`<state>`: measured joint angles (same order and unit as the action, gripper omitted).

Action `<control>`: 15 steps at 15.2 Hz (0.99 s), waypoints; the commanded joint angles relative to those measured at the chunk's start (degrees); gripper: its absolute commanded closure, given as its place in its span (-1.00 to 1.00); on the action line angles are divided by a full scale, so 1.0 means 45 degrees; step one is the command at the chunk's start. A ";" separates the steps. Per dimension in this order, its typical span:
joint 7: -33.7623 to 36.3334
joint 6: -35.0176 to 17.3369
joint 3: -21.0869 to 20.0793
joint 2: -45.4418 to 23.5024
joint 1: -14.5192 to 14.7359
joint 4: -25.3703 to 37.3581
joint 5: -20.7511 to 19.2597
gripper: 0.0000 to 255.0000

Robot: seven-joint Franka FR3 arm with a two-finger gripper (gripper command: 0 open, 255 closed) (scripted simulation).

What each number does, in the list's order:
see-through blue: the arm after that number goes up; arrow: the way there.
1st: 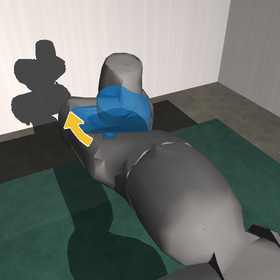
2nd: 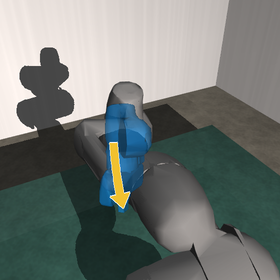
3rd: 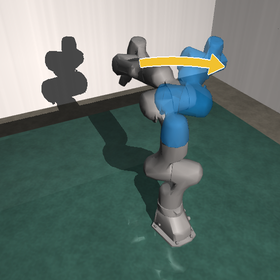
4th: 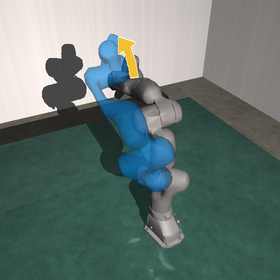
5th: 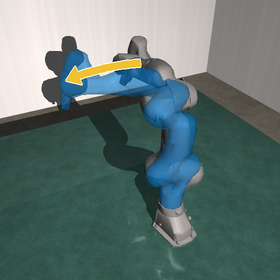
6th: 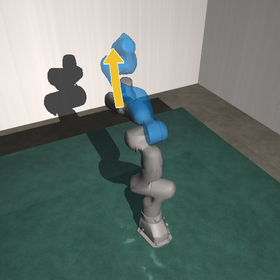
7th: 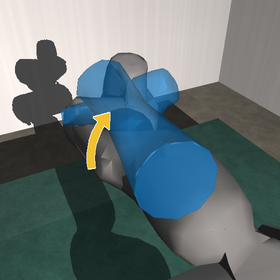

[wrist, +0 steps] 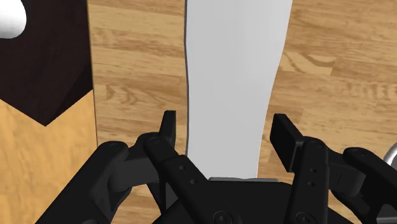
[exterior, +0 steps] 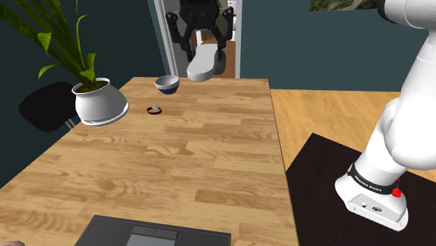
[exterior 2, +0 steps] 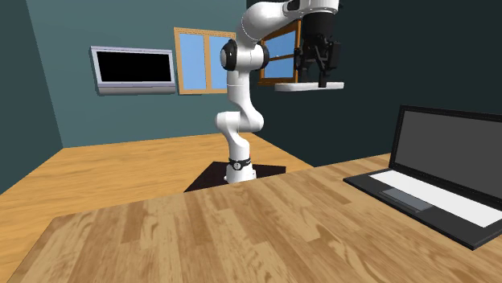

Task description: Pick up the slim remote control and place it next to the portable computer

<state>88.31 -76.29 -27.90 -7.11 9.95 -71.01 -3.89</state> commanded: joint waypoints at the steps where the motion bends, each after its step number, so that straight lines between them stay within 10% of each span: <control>1: 0.0682 -0.0008 -0.0279 -0.0099 0.0407 0.0069 -0.0072 1.00; 11: 0.4063 0.0723 -0.1532 -0.1918 0.3085 0.2247 -0.1230 1.00; 15: 0.3918 -0.0308 -0.1488 -0.1282 0.2661 0.0666 -0.0822 1.00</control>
<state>105.92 -76.55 -34.58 -13.54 22.24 -66.37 -8.00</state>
